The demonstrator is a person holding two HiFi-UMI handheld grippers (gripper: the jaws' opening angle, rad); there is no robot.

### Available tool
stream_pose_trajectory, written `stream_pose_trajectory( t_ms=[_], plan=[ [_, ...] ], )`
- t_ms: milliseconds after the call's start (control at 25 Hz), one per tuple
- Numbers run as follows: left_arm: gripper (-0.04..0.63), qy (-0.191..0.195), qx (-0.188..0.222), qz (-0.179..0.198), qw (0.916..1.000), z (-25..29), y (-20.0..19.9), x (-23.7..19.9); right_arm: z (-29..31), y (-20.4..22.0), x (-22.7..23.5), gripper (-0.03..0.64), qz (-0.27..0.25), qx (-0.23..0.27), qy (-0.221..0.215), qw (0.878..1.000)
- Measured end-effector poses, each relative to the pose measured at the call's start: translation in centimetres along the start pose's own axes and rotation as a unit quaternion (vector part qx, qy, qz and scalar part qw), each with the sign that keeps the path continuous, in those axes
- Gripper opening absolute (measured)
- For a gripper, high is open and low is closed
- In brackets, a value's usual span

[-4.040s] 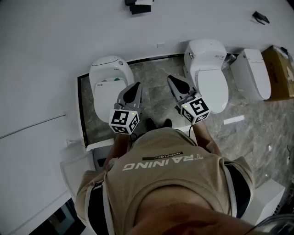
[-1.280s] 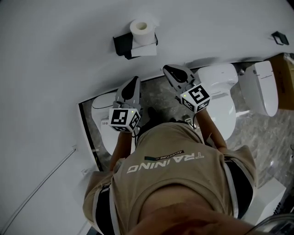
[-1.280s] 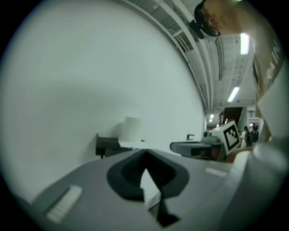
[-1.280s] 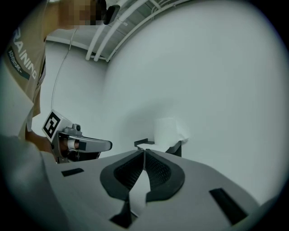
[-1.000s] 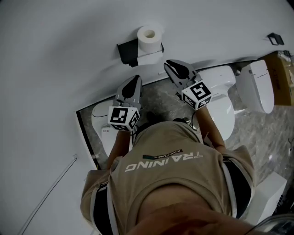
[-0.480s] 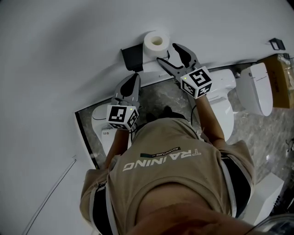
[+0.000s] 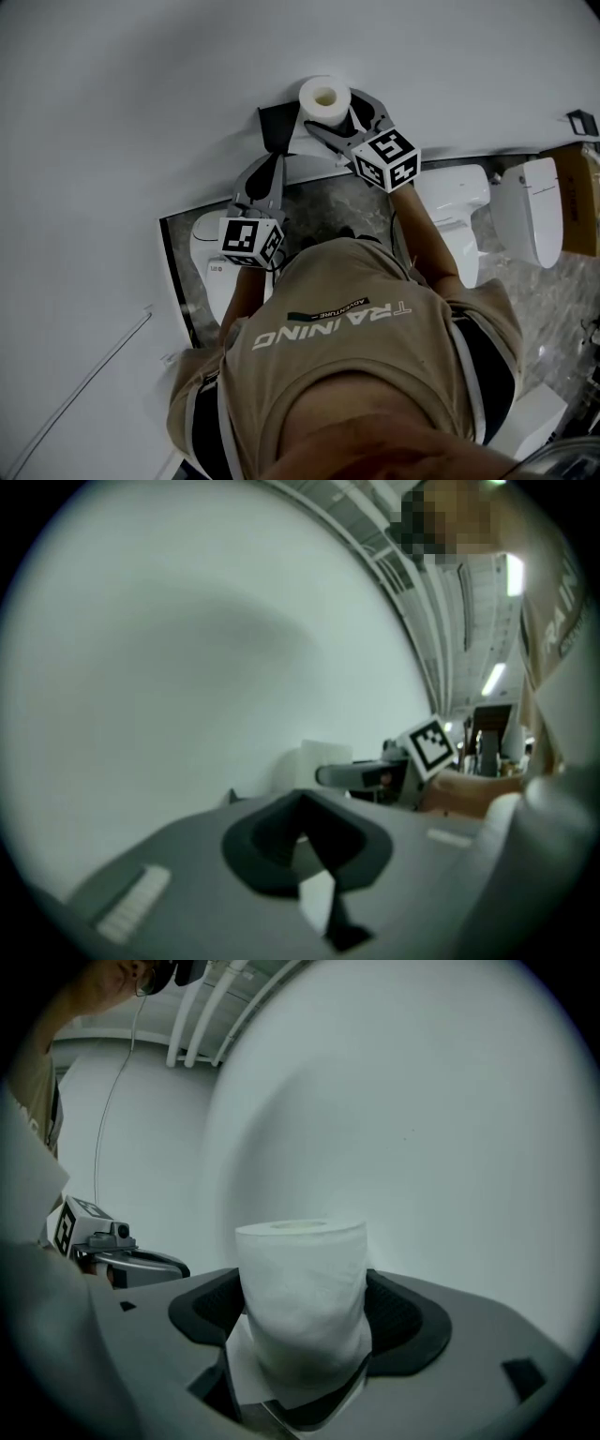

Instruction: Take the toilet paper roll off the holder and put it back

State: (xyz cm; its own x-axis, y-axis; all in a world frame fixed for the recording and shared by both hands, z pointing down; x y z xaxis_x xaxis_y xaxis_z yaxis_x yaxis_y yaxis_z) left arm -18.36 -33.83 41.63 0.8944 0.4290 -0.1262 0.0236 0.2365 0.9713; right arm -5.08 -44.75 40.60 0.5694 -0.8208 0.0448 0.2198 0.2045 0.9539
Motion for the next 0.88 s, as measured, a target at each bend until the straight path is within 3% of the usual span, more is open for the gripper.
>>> stream_pose_trajectory(
  t_ms=[360,880],
  plan=[
    [0.0,-0.028,-0.003,-0.003,0.9996,-0.3,0.0,-1.1,1.4,-0.3,0.7,0.344,-0.001,0.017,-0.014,1.0],
    [0.0,0.001,-0.014,0.0,0.9999,-0.8,0.6,-1.7,0.2,-1.0,-0.3,0.344,-0.006,0.034,0.016,0.999]
  ],
)
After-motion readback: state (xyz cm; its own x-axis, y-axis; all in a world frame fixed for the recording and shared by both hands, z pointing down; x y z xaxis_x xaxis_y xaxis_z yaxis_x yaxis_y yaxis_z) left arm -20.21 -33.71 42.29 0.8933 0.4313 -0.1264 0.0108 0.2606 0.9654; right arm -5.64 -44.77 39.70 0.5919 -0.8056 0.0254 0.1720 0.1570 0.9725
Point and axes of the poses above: the fingertips, and each gripper's own axes: z forward along the fingers, x to its right, y out of its underside, the point moved 5 cm from there along -z, backward along the fingers, and after that the axes turned 7 degrees about -x, right-handed, at the moved point
